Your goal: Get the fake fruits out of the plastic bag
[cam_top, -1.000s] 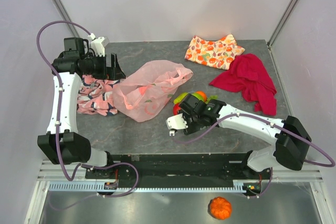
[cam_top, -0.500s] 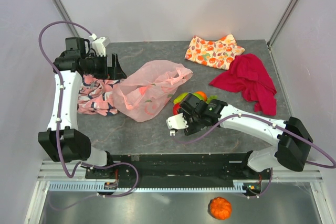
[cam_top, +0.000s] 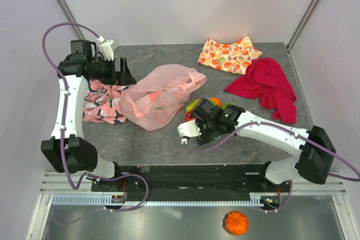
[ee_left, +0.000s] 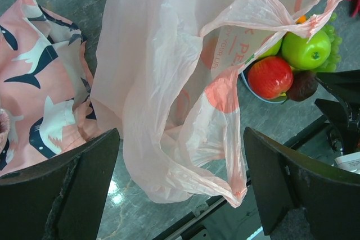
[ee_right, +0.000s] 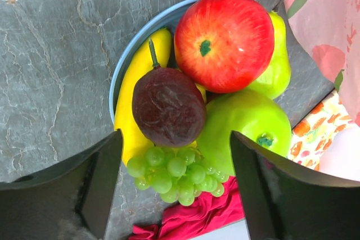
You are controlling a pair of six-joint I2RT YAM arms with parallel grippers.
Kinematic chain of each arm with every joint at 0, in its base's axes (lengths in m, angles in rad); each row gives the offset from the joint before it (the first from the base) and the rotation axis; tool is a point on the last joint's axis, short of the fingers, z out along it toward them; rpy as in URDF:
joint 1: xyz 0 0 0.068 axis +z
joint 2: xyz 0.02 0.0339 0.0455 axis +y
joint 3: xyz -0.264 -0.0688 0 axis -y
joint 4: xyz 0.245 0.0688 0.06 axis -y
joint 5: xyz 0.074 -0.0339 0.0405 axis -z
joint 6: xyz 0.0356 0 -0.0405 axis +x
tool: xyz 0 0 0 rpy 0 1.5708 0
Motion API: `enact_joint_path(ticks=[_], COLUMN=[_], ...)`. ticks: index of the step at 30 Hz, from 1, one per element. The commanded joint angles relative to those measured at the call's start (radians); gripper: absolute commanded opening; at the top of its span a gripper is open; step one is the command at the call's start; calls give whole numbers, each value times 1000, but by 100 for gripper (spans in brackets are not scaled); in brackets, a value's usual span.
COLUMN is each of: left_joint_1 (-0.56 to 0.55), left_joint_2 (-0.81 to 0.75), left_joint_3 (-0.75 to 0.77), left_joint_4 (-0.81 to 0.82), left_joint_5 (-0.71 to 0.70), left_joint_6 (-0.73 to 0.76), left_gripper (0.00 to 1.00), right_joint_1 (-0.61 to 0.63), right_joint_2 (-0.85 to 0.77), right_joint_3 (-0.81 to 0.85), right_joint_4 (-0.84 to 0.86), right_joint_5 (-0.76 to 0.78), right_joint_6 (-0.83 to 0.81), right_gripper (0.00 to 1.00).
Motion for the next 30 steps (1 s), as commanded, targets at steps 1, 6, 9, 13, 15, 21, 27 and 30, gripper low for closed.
enact_joint_path(ticks=[1, 6, 9, 13, 15, 21, 27, 30], left_joint_1=[5, 5, 5, 3, 3, 0, -33, -46], left_joint_2=[2, -4, -10, -29, -43, -135, -164, -181], left_joint_3=[35, 35, 38, 40, 50, 86, 58, -2], left_joint_4=[13, 11, 13, 13, 11, 5, -10, 63], left_joint_5=[28, 26, 15, 9, -6, 40, 48, 13], left_joint_6=[-5, -4, -5, -10, -7, 82, 126, 52], left_gripper=[98, 98, 98, 98, 99, 99, 99, 99], right_joint_1=[6, 10, 4, -57, -144, -544, -715, -744], right_joint_2=[-44, -79, -122, -159, -145, -15, 149, 138], right_joint_3=[57, 134, 204, 230, 241, 296, 306, 287], right_joint_4=[-42, -88, -14, 200, 246, 207, 128, 140], right_joint_5=[-22, -51, -28, 153, 217, 263, 439, 322], right_joint_6=[-5, 15, 106, 312, 418, 746, 926, 935], right_gripper=[87, 98, 98, 98, 98, 98, 98, 98])
